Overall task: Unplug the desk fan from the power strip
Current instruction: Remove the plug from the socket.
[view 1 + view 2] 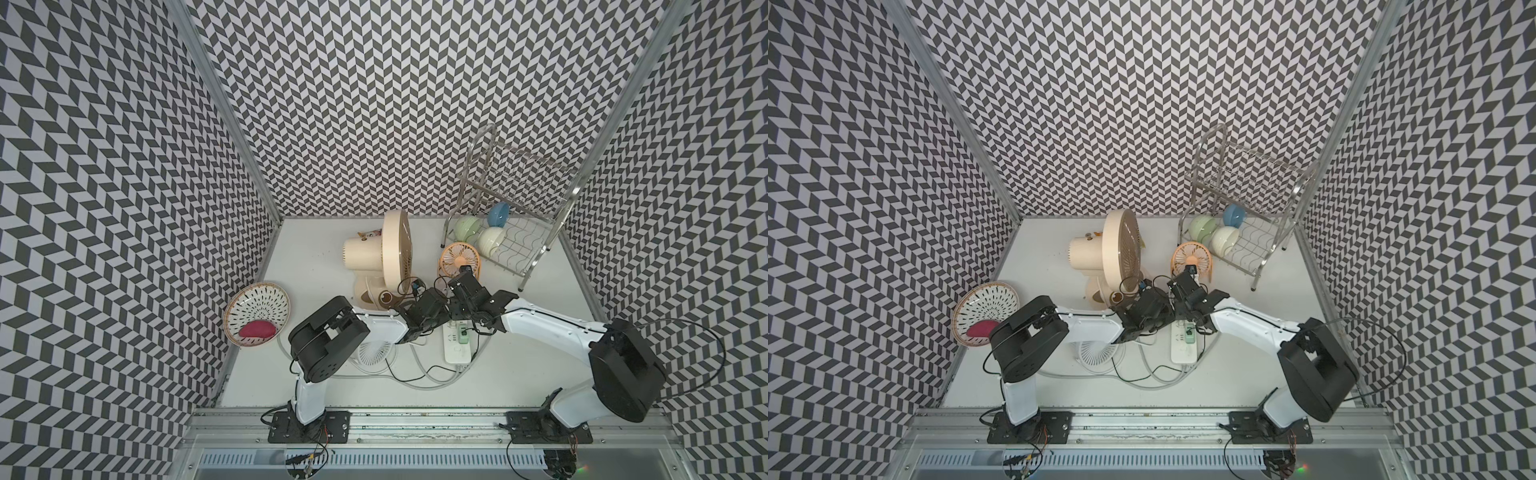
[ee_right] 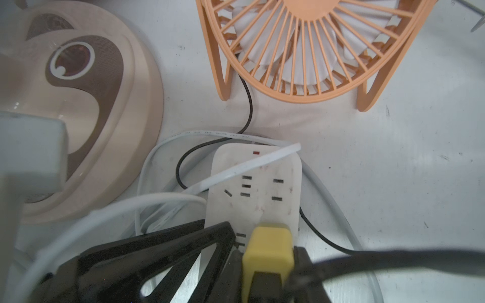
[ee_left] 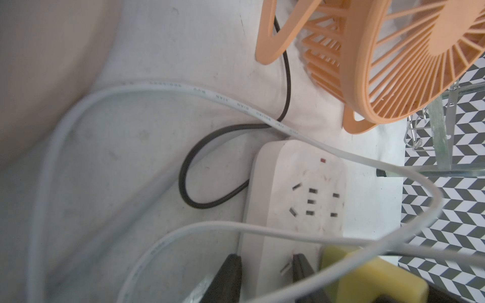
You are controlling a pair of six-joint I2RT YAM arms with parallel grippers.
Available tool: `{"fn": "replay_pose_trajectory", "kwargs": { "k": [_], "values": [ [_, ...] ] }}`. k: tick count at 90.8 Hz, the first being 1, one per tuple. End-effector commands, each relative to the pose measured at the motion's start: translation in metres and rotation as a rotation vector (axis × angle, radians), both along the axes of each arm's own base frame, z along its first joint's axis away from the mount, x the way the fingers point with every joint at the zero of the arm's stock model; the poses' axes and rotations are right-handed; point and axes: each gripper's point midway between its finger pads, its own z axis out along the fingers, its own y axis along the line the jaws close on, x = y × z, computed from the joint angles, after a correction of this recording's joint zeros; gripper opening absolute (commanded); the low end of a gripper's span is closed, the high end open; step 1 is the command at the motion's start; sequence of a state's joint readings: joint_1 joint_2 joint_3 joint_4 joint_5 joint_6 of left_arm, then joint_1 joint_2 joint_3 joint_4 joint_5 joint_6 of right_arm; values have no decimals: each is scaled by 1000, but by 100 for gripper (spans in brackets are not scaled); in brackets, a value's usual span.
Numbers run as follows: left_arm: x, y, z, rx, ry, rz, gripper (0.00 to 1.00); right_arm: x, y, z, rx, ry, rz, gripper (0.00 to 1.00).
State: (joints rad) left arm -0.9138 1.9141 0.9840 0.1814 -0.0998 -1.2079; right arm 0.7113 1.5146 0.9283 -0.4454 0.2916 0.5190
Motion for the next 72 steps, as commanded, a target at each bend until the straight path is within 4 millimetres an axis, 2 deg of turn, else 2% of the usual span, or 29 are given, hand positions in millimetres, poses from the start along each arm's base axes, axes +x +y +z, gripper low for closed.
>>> {"fn": "replay_pose_trajectory", "kwargs": {
  "k": [1, 4, 7, 13, 17, 20, 25, 33, 37, 40, 44, 49, 55, 62, 68, 72],
  "values": [
    [-46, 62, -95, 306, 243, -1, 36, 14, 23, 44, 68, -115, 22, 4],
    [-46, 62, -96, 308, 246, -1, 36, 12, 28, 40, 66, -95, 48, 4],
    [-47, 63, -97, 311, 249, -3, 36, 7, 41, 39, 105, -80, 101, 4],
    [-47, 62, -99, 315, 255, -7, 36, -4, 75, 49, 257, -79, 237, 4],
    [-48, 63, -101, 318, 260, -8, 36, -10, 90, 56, 339, -77, 293, 3],
    [-49, 63, -101, 319, 263, -6, 37, -11, 94, 60, 362, -85, 309, 4],
    [-49, 64, -102, 322, 267, -3, 37, -4, 86, 61, 324, -111, 266, 3],
    [-50, 66, -103, 331, 271, 3, 37, 16, 39, 51, 122, -155, 63, 4],
    [-51, 67, -103, 333, 274, 5, 37, 18, 27, 46, 50, -148, 28, 5],
    [-51, 68, -104, 334, 275, 5, 38, 16, 29, 45, 45, -135, 42, 4],
    [-51, 67, -104, 333, 276, 3, 38, 9, 43, 45, 97, -116, 108, 4],
    [-52, 68, -105, 337, 281, 3, 39, -4, 77, 55, 247, -106, 259, 4],
    [-53, 68, -106, 338, 284, 4, 39, -11, 94, 71, 353, -124, 335, 4],
    [-53, 68, -106, 339, 285, 2, 40, -2, 84, 79, 344, -166, 281, 4],
    [-53, 67, -106, 337, 283, -3, 40, 11, 57, 69, 247, -184, 153, 4],
    [-53, 67, -107, 339, 284, -7, 41, 14, 51, 64, 200, -169, 134, 4]
  ]
}}
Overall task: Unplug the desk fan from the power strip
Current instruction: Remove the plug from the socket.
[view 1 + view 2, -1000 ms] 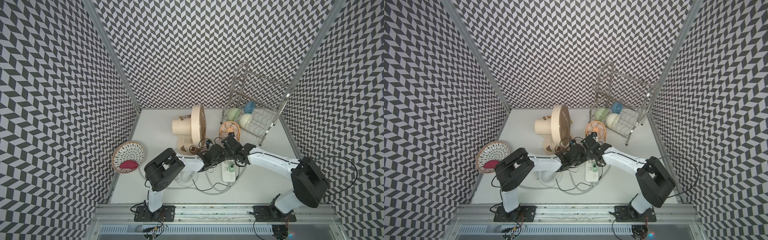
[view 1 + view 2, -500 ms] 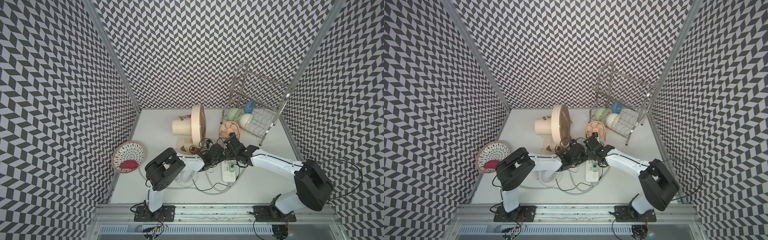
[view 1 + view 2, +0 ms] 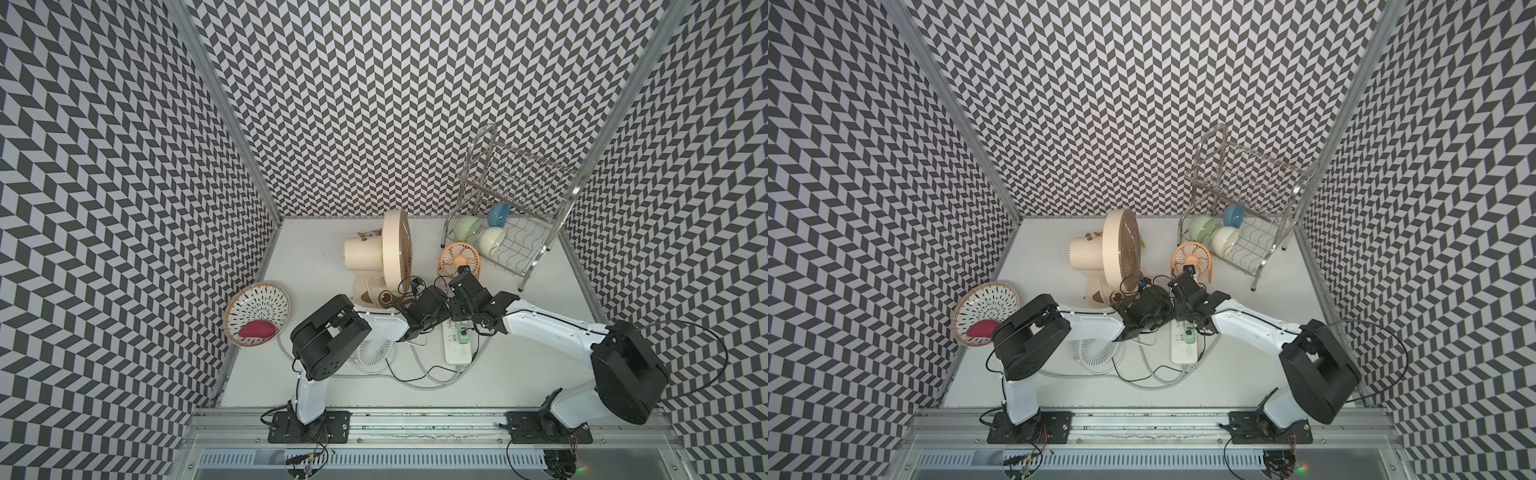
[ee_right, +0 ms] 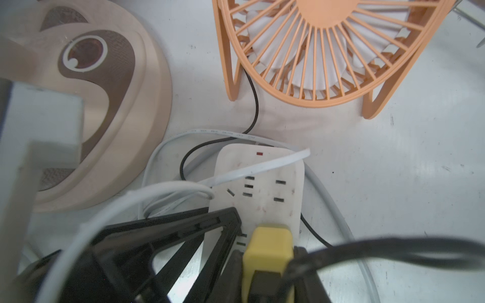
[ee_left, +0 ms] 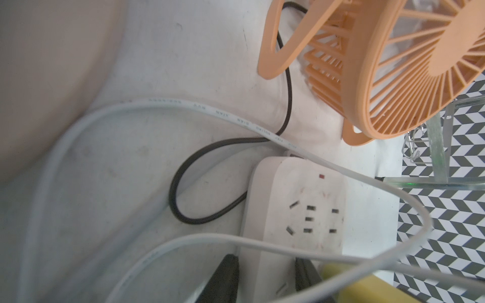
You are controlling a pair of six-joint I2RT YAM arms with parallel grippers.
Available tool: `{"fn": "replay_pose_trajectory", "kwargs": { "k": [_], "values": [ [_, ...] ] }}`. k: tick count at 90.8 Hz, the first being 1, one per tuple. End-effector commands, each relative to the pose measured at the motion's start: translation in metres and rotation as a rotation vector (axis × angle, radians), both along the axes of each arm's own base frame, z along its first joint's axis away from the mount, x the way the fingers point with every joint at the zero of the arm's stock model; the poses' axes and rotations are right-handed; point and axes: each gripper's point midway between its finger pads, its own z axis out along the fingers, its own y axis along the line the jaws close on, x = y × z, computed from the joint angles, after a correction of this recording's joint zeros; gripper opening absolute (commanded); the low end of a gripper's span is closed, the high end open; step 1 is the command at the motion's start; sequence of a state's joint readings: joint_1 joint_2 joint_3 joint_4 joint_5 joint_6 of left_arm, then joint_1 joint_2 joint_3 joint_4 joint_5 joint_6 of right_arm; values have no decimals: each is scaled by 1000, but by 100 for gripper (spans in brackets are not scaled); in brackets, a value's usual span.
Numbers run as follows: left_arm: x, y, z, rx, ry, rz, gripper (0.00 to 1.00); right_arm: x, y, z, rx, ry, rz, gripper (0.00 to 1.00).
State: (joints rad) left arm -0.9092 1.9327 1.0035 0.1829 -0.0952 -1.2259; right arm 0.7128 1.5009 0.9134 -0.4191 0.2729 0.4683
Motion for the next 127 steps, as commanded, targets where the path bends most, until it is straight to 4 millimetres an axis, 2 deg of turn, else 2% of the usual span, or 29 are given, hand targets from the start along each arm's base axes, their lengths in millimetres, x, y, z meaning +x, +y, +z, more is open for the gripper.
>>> {"fn": "replay_pose_trajectory", "kwargs": {
  "k": [1, 6, 11, 12, 13, 15, 23, 31, 36, 39, 43, 46, 49, 53, 56, 62, 67, 70, 76, 80, 85, 106, 117, 127],
  "values": [
    [-57, 70, -106, 350, 276, -24, 41, 13, 47, 59, 192, -135, 88, 3],
    [-57, 69, -107, 350, 277, -29, 42, 3, 62, 53, 226, -75, 170, 1],
    [-57, 66, -108, 347, 282, -41, 43, -12, 87, 62, 360, -63, 295, 1],
    [-58, 66, -109, 346, 284, -44, 43, -9, 90, 69, 382, -94, 299, 1],
    [-58, 65, -109, 345, 284, -48, 43, -15, 93, 69, 404, -73, 326, 1],
    [-57, 64, -109, 345, 284, -54, 42, -15, 95, 72, 427, -87, 331, 1],
    [-57, 61, -110, 355, 291, -72, 42, -4, 80, 74, 372, -121, 244, 1],
    [-58, 60, -111, 355, 294, -79, 41, 17, 44, 61, 175, -145, 85, 1],
    [-59, 62, -115, 359, 308, -73, 40, 22, 25, 55, 56, -140, 19, 0],
    [-60, 63, -118, 361, 319, -72, 40, 22, 21, 55, 29, -141, 7, 0],
    [-61, 66, -121, 359, 334, -68, 38, 20, 29, 58, 64, -147, 42, 0],
    [-62, 67, -123, 361, 345, -66, 37, 13, 42, 61, 135, -137, 109, 0],
    [-63, 68, -125, 360, 354, -62, 37, 5, 64, 72, 256, -142, 199, 0],
    [-64, 70, -127, 360, 362, -59, 37, -3, 83, 83, 365, -147, 278, 0],
    [-64, 71, -127, 360, 366, -55, 37, -6, 88, 86, 401, -137, 291, 0],
    [-64, 72, -127, 365, 367, -52, 37, 4, 76, 85, 365, -148, 208, 1],
    [-64, 73, -127, 368, 366, -52, 37, 16, 55, 75, 268, -164, 102, 2],
    [-63, 72, -126, 368, 363, -54, 37, 19, 51, 68, 222, -150, 94, 1],
    [-62, 70, -125, 362, 354, -62, 38, 10, 68, 63, 265, -102, 194, 0],
    [-61, 67, -124, 355, 346, -74, 38, 0, 87, 67, 360, -84, 277, 0],
    [-59, 62, -120, 347, 332, -87, 40, -5, 97, 69, 423, -75, 311, 0],
    [-51, 37, -95, 294, 231, -161, 49, -4, 100, 44, 372, -19, 340, 0],
    [-54, 37, -100, 302, 248, -166, 48, -3, 103, 45, 380, -23, 349, 0],
    [-58, 46, -110, 321, 293, -147, 39, 6, 92, 53, 332, -71, 301, 0]
  ]
}}
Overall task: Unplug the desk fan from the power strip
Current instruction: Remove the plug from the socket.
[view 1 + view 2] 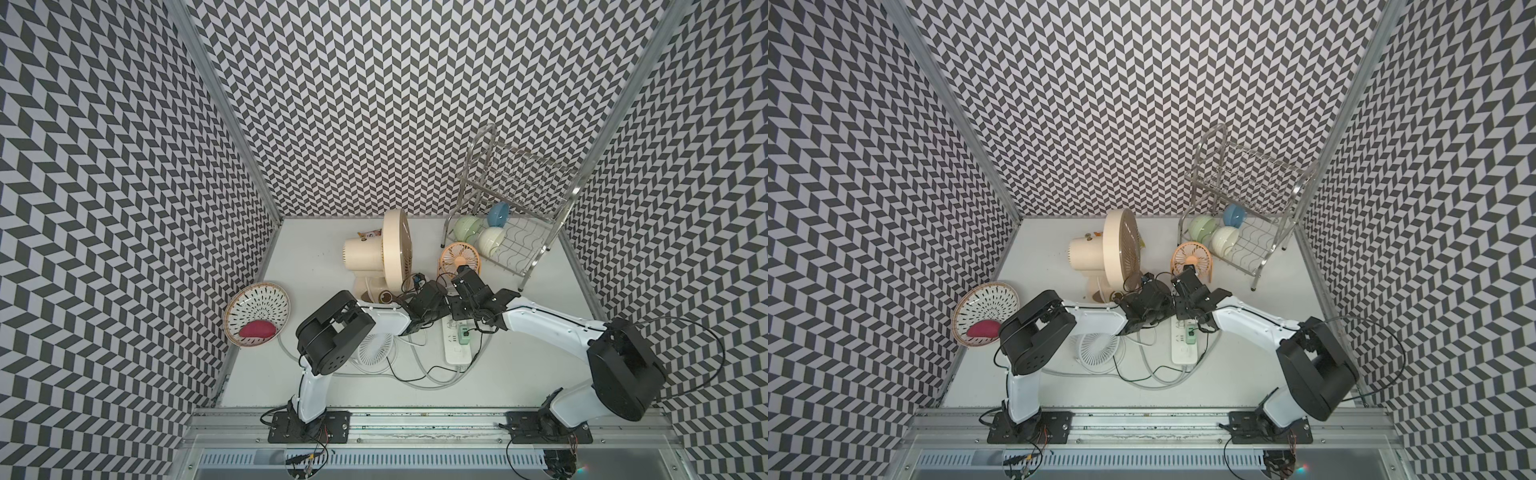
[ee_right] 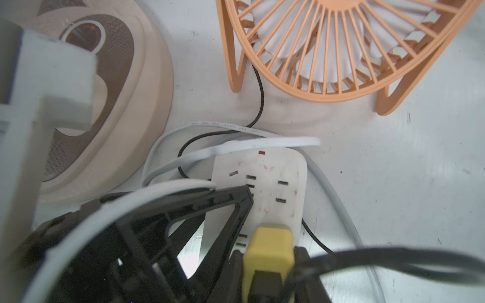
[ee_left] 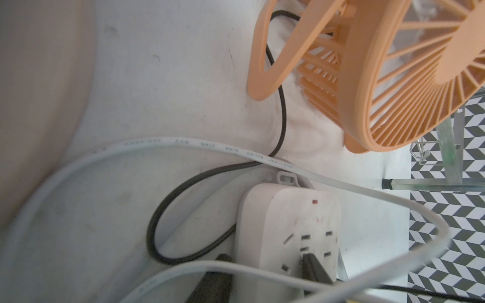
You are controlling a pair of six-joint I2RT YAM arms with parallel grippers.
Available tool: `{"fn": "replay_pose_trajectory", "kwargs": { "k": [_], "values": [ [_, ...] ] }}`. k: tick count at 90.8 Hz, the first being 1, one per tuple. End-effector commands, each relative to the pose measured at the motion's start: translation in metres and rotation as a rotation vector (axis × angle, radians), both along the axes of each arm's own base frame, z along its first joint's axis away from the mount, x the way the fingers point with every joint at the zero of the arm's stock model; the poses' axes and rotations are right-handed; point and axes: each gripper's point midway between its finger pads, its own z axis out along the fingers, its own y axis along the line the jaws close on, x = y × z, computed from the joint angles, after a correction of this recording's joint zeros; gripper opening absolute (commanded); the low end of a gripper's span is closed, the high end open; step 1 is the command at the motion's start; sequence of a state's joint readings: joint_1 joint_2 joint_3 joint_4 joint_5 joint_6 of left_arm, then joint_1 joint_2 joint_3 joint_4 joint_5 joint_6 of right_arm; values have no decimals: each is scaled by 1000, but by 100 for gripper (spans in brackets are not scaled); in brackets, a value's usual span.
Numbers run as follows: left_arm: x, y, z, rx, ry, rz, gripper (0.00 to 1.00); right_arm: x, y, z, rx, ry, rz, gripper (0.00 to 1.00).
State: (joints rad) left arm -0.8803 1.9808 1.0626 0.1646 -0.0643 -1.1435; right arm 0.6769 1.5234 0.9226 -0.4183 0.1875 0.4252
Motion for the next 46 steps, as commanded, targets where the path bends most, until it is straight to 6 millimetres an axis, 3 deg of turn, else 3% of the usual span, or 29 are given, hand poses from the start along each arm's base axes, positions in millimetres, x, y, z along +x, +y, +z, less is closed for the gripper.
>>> {"fn": "replay_pose_trajectory", "kwargs": {
  "k": [1, 19, 36, 46],
  "values": [
    [-73, 51, -107, 298, 313, -87, 38, 6, 88, 62, 308, -124, 239, 0],
    [-76, 61, -118, 334, 357, -60, 36, 25, 51, 96, 230, -289, 70, 0],
    [-77, 60, -123, 345, 370, -69, 38, -1, 109, 104, 487, -176, 303, 0],
    [-78, 63, -125, 352, 379, -70, 39, 2, 107, 117, 548, -197, 287, 0]
  ]
}}
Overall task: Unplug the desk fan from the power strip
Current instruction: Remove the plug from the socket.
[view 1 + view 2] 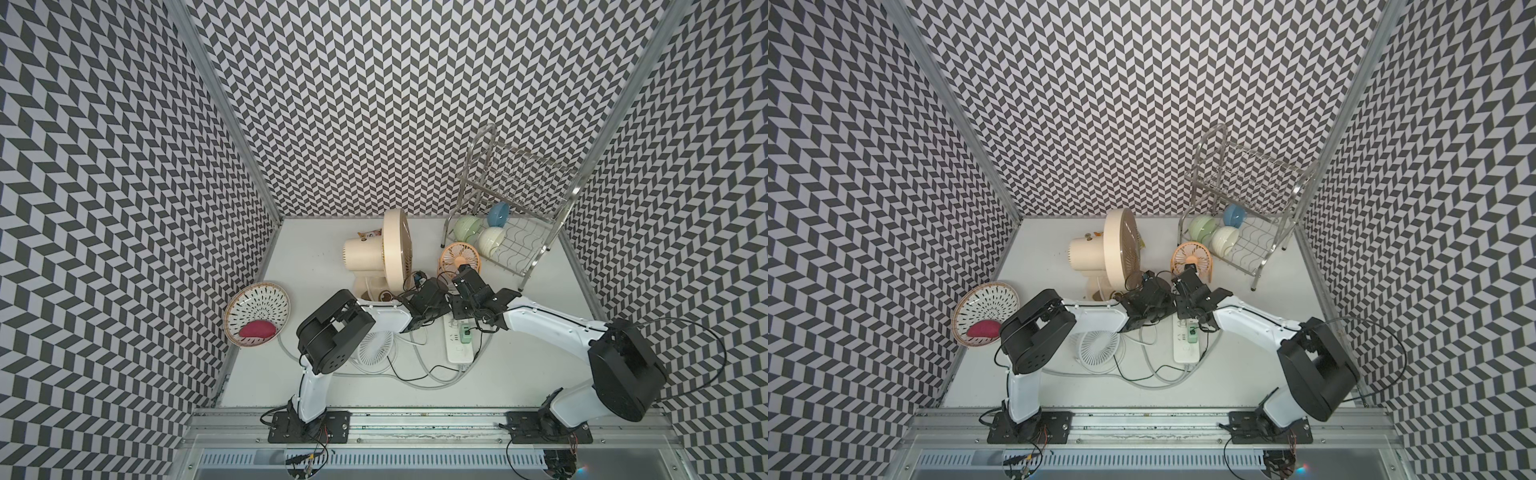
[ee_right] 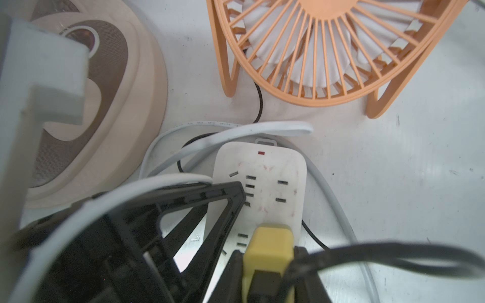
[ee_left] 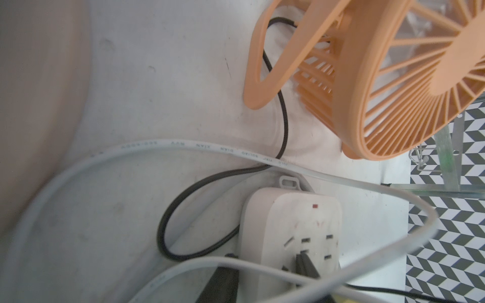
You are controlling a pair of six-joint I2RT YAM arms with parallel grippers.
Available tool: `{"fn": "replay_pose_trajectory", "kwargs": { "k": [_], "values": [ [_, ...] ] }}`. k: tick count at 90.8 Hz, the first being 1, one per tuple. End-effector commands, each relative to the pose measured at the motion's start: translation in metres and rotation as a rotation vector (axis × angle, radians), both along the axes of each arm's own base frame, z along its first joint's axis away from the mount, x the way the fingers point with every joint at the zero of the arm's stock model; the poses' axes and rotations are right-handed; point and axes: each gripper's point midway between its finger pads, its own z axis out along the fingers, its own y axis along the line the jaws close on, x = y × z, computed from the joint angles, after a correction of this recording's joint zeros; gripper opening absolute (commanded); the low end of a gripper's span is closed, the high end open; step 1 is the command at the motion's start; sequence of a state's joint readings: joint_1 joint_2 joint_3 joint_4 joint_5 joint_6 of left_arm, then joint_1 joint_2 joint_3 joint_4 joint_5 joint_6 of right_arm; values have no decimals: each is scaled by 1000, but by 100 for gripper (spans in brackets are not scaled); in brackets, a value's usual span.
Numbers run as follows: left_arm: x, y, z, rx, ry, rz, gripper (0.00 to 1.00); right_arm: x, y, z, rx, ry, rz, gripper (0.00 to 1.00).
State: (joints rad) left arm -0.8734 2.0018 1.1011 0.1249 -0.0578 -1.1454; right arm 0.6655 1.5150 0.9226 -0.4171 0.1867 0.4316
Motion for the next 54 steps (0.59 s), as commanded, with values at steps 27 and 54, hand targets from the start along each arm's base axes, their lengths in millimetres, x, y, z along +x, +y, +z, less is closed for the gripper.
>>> {"fn": "replay_pose_trajectory", "kwargs": {
  "k": [27, 54],
  "values": [
    [-84, 70, -128, 356, 384, -62, 41, 1, 103, 91, 447, -146, 312, 0],
    [-86, 72, -131, 365, 394, -58, 41, 28, 45, 88, 208, -237, 58, 0]
  ]
}}
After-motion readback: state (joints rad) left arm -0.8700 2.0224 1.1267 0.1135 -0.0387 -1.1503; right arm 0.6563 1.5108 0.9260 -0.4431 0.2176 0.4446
